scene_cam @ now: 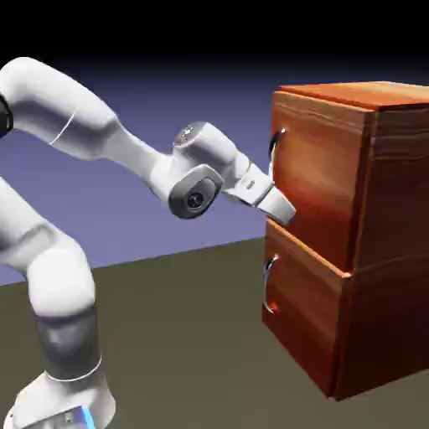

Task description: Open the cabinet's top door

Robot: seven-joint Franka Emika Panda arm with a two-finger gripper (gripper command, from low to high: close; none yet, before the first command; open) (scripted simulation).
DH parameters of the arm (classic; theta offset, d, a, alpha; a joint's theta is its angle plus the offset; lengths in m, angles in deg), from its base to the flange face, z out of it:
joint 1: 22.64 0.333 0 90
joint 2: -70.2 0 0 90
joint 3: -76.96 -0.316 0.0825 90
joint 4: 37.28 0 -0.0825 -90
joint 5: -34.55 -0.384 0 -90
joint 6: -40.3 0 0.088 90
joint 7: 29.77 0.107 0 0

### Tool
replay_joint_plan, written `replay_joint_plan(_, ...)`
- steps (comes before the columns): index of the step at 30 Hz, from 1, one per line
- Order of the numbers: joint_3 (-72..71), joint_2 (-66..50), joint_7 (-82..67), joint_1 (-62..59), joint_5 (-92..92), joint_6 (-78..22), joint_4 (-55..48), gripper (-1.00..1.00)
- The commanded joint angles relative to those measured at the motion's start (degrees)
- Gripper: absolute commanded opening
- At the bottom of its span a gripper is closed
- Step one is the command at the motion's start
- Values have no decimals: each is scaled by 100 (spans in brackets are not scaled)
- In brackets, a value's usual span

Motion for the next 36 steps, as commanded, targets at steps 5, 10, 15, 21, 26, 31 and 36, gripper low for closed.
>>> replay_joint_plan(5, -523, 383, -720, -404, -1246, -132, -51, 0)
replay_joint_plan(10, -1045, 765, -1440, -807, -2493, -263, -103, 0)
replay_joint_plan(15, -1567, 1148, -2159, -1211, -3739, -395, -154, 0)
replay_joint_plan(21, -2194, 1607, -3023, -1695, -5234, -553, -216, 0)
replay_joint_plan(26, -2717, 1989, -3743, -2098, -6480, -685, -267, 0)
replay_joint_plan(31, -3239, 2371, -4462, -2502, -7726, -817, -319, 0)
replay_joint_plan(36, -3762, 2754, -5182, -2906, -8972, -948, -370, 0)
